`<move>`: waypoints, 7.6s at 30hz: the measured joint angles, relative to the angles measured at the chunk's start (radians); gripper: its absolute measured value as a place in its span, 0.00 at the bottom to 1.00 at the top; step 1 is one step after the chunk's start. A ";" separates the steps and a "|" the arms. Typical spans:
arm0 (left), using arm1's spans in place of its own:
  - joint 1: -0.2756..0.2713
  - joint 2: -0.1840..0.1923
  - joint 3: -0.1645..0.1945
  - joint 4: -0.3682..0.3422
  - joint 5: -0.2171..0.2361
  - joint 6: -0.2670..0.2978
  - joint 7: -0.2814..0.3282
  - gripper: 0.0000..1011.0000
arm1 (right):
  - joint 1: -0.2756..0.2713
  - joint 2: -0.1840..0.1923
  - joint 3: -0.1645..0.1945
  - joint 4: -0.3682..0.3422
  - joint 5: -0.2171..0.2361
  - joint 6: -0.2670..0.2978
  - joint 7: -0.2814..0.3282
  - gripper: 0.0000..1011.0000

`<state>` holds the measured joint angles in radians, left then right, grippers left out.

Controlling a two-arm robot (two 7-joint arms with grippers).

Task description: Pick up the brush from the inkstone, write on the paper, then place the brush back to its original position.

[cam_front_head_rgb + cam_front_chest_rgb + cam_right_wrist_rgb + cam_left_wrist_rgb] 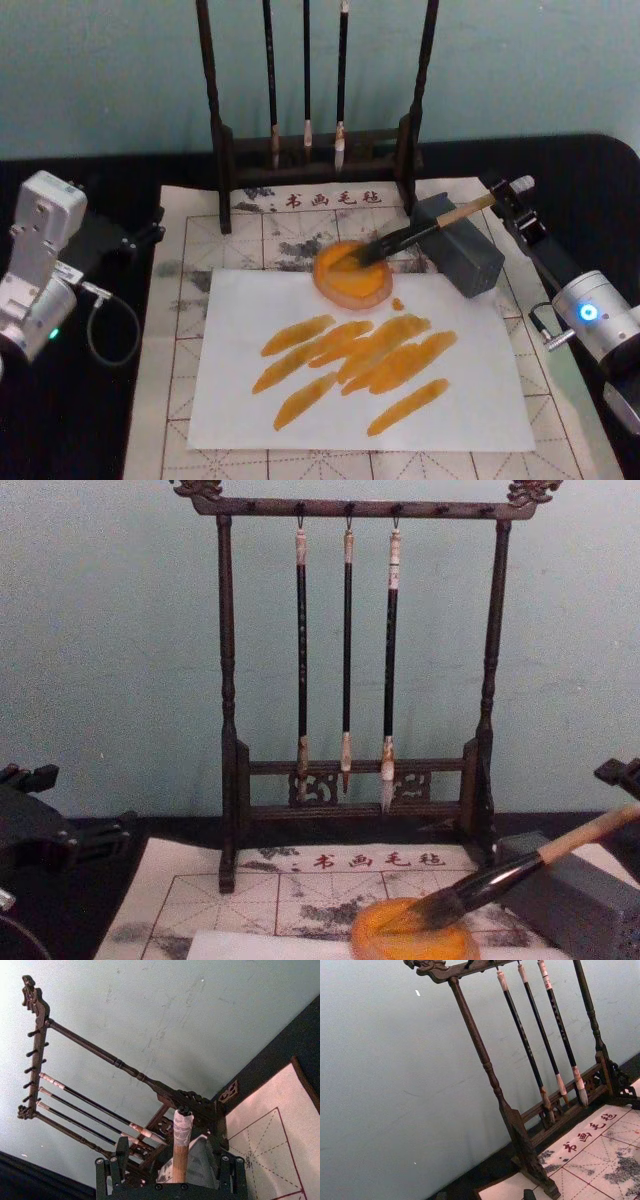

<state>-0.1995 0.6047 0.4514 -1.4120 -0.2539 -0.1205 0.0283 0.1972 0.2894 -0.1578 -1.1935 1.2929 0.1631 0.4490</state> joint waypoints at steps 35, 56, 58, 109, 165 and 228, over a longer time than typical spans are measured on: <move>0.000 0.000 0.000 0.000 0.000 0.000 0.000 0.99 | -0.001 0.000 0.000 -0.001 -0.003 -0.001 -0.001 0.18; 0.000 0.000 0.000 0.000 0.000 0.000 0.000 0.99 | -0.001 0.000 0.000 -0.001 -0.002 -0.001 -0.001 0.18; 0.000 0.000 0.000 0.000 0.000 0.000 0.000 0.99 | -0.001 0.000 0.000 -0.001 -0.002 -0.001 -0.001 0.18; 0.000 0.000 0.000 0.000 0.000 0.000 0.000 0.99 | -0.105 0.231 -0.077 -0.210 0.145 0.068 0.129 0.18; 0.000 0.000 0.000 0.000 0.000 0.000 0.000 0.99 | -0.066 0.439 -0.300 -0.271 0.094 0.091 0.264 0.18; 0.000 0.000 0.000 0.000 0.000 0.000 0.000 0.99 | -0.025 0.465 -0.377 -0.224 0.105 0.031 0.230 0.18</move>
<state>-0.1995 0.6047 0.4514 -1.4120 -0.2539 -0.1205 0.0283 0.1719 0.7545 -0.5353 -1.4174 1.3980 0.1945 0.6789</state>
